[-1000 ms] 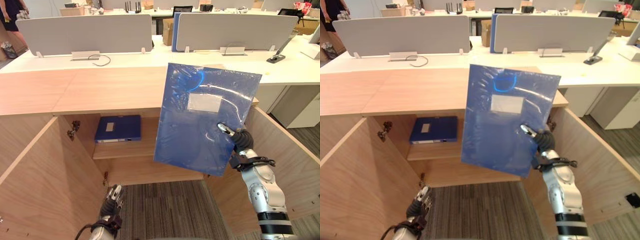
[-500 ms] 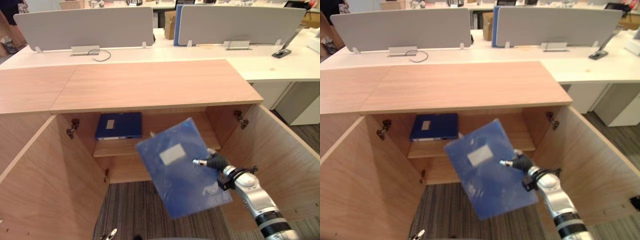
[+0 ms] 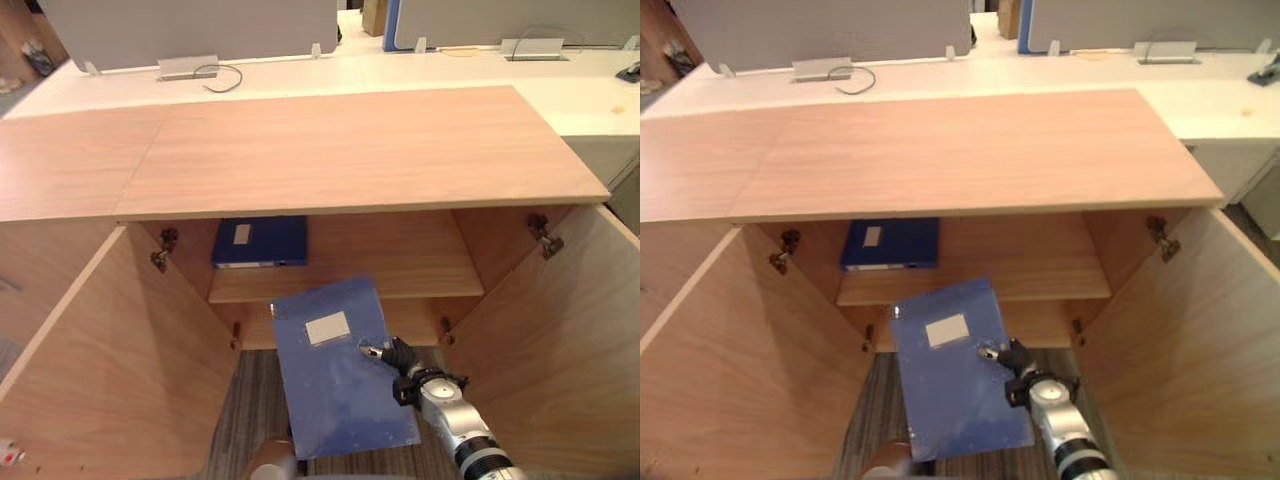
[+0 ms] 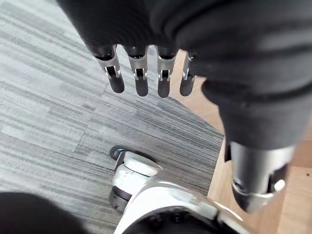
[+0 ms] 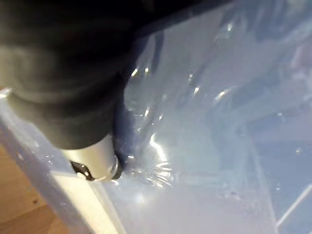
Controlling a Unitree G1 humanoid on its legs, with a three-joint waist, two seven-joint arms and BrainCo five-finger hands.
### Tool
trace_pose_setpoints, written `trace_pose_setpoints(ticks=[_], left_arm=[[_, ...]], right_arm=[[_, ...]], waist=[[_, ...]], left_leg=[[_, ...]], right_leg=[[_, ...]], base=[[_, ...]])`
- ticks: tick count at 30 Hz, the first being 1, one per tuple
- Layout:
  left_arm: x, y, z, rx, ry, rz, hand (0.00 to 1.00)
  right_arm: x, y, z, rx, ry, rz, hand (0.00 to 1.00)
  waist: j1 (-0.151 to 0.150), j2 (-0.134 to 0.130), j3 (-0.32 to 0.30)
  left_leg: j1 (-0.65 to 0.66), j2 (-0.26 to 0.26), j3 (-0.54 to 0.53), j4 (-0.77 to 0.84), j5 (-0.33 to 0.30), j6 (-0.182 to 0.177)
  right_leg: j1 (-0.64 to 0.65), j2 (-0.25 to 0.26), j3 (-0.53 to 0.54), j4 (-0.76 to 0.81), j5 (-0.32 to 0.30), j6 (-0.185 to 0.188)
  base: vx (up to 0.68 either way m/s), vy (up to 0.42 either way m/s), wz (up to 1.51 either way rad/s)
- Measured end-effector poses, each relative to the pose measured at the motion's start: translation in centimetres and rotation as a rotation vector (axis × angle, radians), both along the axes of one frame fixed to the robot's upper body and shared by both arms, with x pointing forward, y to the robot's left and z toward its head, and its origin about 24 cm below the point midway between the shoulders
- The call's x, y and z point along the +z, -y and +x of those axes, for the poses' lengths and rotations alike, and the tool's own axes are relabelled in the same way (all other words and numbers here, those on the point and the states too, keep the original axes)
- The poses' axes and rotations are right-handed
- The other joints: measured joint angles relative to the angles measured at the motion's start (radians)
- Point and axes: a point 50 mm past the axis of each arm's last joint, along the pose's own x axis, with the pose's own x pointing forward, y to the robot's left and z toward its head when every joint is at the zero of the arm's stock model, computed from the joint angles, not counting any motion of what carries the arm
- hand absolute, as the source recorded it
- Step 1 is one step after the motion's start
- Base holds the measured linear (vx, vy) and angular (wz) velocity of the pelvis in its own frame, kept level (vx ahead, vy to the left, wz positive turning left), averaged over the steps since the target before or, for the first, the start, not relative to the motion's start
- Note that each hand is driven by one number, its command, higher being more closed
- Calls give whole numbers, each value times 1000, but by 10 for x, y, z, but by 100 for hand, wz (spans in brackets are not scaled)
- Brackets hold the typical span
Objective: Walk over to the cabinet, pick up the folder, carry it to the office cabinet, place the folder inside the office cabinet, then close the office cabinet door
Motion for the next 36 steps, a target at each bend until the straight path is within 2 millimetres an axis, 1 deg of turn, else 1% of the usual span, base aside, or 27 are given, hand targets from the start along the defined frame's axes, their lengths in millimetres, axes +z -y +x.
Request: trace_pose_setpoints(ticks=[1, 2, 4, 6, 7, 9, 10, 12, 13, 14, 15, 17, 19, 20, 21, 22, 23, 24, 25, 26, 27, 29, 31, 32, 33, 34, 36], left_arm=[[1, -1, 3, -8, 7, 6, 0], [2, -1, 11, -15, 28, 18, 0], [5, -4, 24, -21, 69, 45, 0], [7, -4, 30, -29, 91, 55, 0], [8, -4, 31, -30, 96, 62, 0], [8, -3, 32, -27, 100, 64, 0], [8, -2, 32, -24, 98, 64, 0], [7, 2, 29, -21, 90, 58, 0], [7, 3, 29, -23, 90, 57, 0], [7, 4, 30, -34, 91, 59, 0], [7, 5, 30, -42, 88, 59, 0], [7, 5, 28, -61, 78, 67, 0], [6, 5, 27, -76, 72, 71, 0], [6, 5, 27, -84, 73, 72, 0], [7, 3, 26, -87, 69, 77, 0], [7, -1, 23, -116, 58, 89, 0], [7, -2, 23, -123, 57, 91, 0], [7, -1, 24, -136, 58, 84, 0], [7, 5, 25, -133, 67, 68, 0], [7, 8, 27, -135, 76, 57, 0], [7, 8, 29, -132, 84, 56, 0], [11, 6, 43, -137, 130, 66, 0], [13, 7, 54, -147, 166, 71, 0], [15, 7, 57, -150, 178, 74, 0], [16, 7, 60, -155, 196, 79, 0], [17, 7, 61, -156, 204, 82, 0], [20, 8, 67, -154, 233, 86, 0]], right_arm=[[0, 0, 1, 3, 2, -5, 100], [1, 0, 1, 6, 5, -10, 100], [1, -5, 2, 4, 7, 4, 100], [-1, -8, 1, 5, 0, 12, 100], [-5, -12, -2, 5, -19, 20, 100], [-7, -12, -3, 4, -29, 19, 100], [-9, -10, -4, -5, -39, 16, 100], [-13, -7, -7, -14, -58, 3, 100], [-13, -7, -7, -13, -58, 1, 100], [-13, -7, -7, -10, -59, 1, 100], [-12, -9, -7, -4, -57, 2, 100], [-11, -11, -5, 0, -51, 12, 100], [-10, -14, -4, 1, -49, 27, 100], [-9, -14, -2, 1, -44, 42, 100], [-8, -14, -1, -2, -39, 52, 100], [-4, -15, 1, -3, -26, 72, 100], [-3, -14, 1, -1, -21, 74, 100], [3, -14, 5, 18, 11, 78, 100], [9, -10, 11, 24, 34, 76, 100], [16, -9, 18, 38, 63, 75, 100], [20, -9, 22, 38, 79, 82, 100], [33, -7, 34, 2, 124, 157, 100], [44, -3, 42, -69, 161, 232, 100], [47, -2, 44, -92, 173, 259, 100], [56, 0, 48, -140, 213, 322, 100], [62, 1, 50, -165, 238, 356, 100], [91, 4, 60, -272, 368, 518, 100]], waist=[[0, 1, 0], [3, 2, -1], [5, 1, -2], [5, 2, -7], [5, 4, -29], [7, 6, -32], [6, 13, -36], [6, 32, -43], [4, 37, -40], [0, 43, -38], [0, 49, -34], [-2, 54, -27], [-4, 61, -10], [-6, 61, 8], [-10, 63, 22], [-18, 44, 35], [-19, 39, 38], [-15, 36, 57], [-13, 62, 73], [-15, 81, 83], [-17, 83, 95], [-22, 83, 149], [-25, 85, 184], [-25, 85, 192], [-25, 84, 200], [-26, 84, 203], [-31, 83, 220]], left_leg=[[7, -10, 8, -5, -3, 4], [25, -24, 26, -21, -5, 8], [58, -37, 44, -59, -6, 15], [75, -42, 57, -87, -3, 20], [76, -46, 72, -113, 1, 25], [79, -46, 82, -122, 0, 26], [81, -45, 84, -125, -2, 30], [101, -31, 86, -125, -9, 43], [112, -26, 86, -124, -14, 49], [128, -15, 87, -118, -24, 62], [144, -4, 91, -117, -32, 69], [152, 5, 99, -116, -38, 79], [161, 14, 103, -101, -52, 90], [158, 28, 103, -68, -75, 82], [149, 37, 100, -26, -99, 71], [105, 35, 92, 80, -160, 55], [96, 32, 91, 103, -170, 54], [50, 38, 87, 226, -233, 52], [14, 68, 80, 303, -272, 35], [-38, 86, 76, 366, -292, 36], [-58, 91, 73, 389, -299, 38], [-152, 104, 54, 476, -321, 30], [-210, 101, 47, 533, -340, 37], [-222, 98, 47, 546, -343, 37], [-247, 86, 45, 566, -351, 47], [-260, 81, 44, 578, -354, 47], [-304, 62, 43, 615, -366, 53]], right_leg=[[2, -12, 4, 0, 0, 5], [6, -30, 8, -1, 2, 16], [7, -46, 10, 2, 10, 27], [-5, -52, 12, 15, 11, 30], [-35, -59, 13, 33, 14, 35], [-52, -62, 14, 56, 15, 36], [-66, -63, 12, 87, 15, 36], [-129, -72, 0, 237, 15, 34], [-144, -76, -20, 277, 18, 30], [-164, -84, -77, 346, 32, 1], [-176, -94, -144, 404, 52, -51], [-201, -111, -196, 465, 57, -84], [-216, -113, -227, 485, 14, -75], [-227, -97, -231, 480, -16, -55], [-228, -83, -237, 458, -23, -47], [-221, -81, -253, 406, -15, -47], [-220, -85, -262, 399, -15, -48], [-227, -102, -291, 411, -62, -24], [-247, -90, -292, 450, -85, -30], [-290, -94, -290, 511, -114, -37], [-315, -99, -290, 539, -127, -40], [-402, -113, -290, 636, -166, -55], [-463, -143, -290, 719, -200, -57], [-475, -153, -291, 739, -209, -57], [-502, -176, -290, 778, -227, -53], [-514, -189, -290, 797, -234, -52], [-559, -231, -289, 858, -261, -47]], base=[[193, 147, -17], [139, 102, -22], [126, 78, -28], [99, 44, -29], [106, 48, -34], [58, 38, -23], [52, 54, -16], [52, 91, -13], [30, 103, -8], [17, 121, -7], [10, 99, -12], [-12, 97, -19], [-47, 46, -18], [-74, -20, -3], [-102, -93, 16], [-88, -108, 23], [-97, -156, 23], [-59, -102, 0], [-50, -82, -7], [-21, -17, -9], [-4, -36, -2], [-17, -82, 6], [-22, -61, 12], [-13, -34, 16], [-13, -18, 18], [-15, -14, 26], [-22, -12, 24]])
